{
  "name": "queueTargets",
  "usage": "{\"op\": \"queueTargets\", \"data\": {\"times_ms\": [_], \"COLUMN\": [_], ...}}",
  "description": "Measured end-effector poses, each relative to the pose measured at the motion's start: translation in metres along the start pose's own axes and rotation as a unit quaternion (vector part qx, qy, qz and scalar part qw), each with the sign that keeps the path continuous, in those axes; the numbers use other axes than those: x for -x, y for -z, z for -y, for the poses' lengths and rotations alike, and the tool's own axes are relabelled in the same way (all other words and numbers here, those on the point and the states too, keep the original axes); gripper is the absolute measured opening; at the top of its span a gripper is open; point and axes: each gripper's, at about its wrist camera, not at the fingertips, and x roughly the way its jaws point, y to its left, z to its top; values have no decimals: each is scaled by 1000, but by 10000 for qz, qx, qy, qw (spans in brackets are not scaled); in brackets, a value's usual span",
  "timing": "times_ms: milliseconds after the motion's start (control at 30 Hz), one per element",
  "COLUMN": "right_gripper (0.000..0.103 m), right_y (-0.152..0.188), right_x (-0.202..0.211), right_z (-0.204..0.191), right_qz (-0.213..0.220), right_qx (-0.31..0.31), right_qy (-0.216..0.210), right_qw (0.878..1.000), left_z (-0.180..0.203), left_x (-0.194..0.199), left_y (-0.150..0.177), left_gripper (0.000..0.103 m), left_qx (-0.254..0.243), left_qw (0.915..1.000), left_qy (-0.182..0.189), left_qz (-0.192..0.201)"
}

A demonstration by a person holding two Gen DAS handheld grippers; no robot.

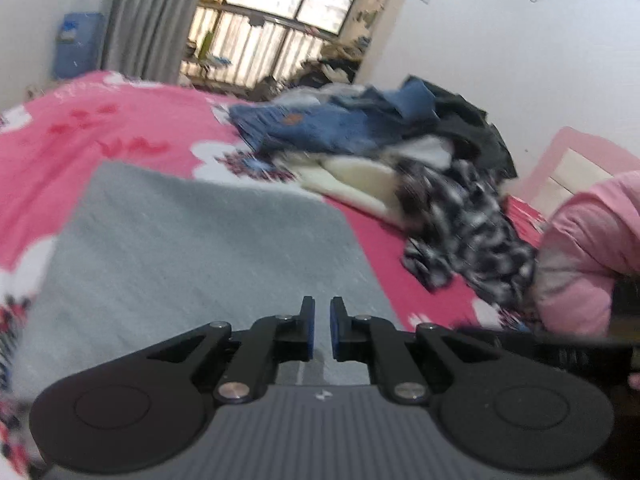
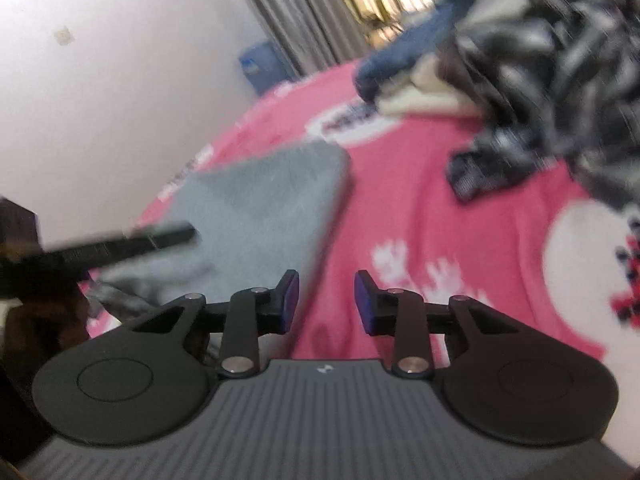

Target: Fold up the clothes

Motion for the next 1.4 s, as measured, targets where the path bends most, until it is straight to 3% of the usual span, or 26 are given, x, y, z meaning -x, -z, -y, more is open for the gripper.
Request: {"op": "queueTargets", "data": {"times_ms": [167, 267, 367, 433, 467, 567, 700, 767, 833, 900, 1000, 1100, 1333, 1400], "right_gripper": [30, 30, 29, 29, 29, 30, 31, 31, 31, 31, 31, 30, 31, 31], "right_y": [-13, -8, 1, 2, 1, 0, -7, -13, -19, -20, -18, -15, -20, -26], "right_x": [-20, -43, -54, -52, -51, -49, -46, -43, -46, -58, -69, -68, -61, -57], "right_z": [-10, -10, -1, -2, -4, -11, -8, -8, -9, -12, -18, -23, -22, -22], "right_qz": [184, 22, -59, -61, -82, -120, -71, 147, 249, 156, -14, -83, -83, 12], "right_qx": [67, -119, -254, -156, -15, 312, 245, 197, 184, 156, 180, 520, 637, 604], "right_qy": [-592, -643, -635, -632, -561, -257, -102, -253, -434, -577, -621, -423, -67, -11], "right_qw": [9981, 9979, 9976, 9979, 9984, 9991, 9996, 9994, 9986, 9981, 9979, 9977, 9979, 9982], "left_z": [-5, -22, -45, -50, -56, -59, -25, -17, -23, -36, -51, -58, -92, -82], "left_x": [-4, 18, 46, 58, 63, 69, 56, 40, 22, 8, 10, 23, 48, 51], "left_y": [18, 20, 19, 15, 13, 7, -4, -5, 3, 16, 25, 18, -3, -14], "left_gripper": [5, 3, 3, 3, 3, 1, 2, 2, 2, 3, 3, 3, 3, 3], "left_qx": [189, 257, 488, 521, 764, 1050, 148, 40, 553, 1316, 1675, 1437, 1791, 1320], "left_qw": [9992, 9949, 9891, 9795, 9741, 9723, 9848, 9913, 9948, 9901, 9852, 9852, 9624, 9657], "left_qy": [-183, -978, -1366, -1918, -2101, -2031, -1516, -1116, -766, -489, -358, -893, -1927, -2082], "left_qz": [-312, -47, 243, 321, 340, 483, 830, 702, 378, 30, 113, 262, 674, 817]}}
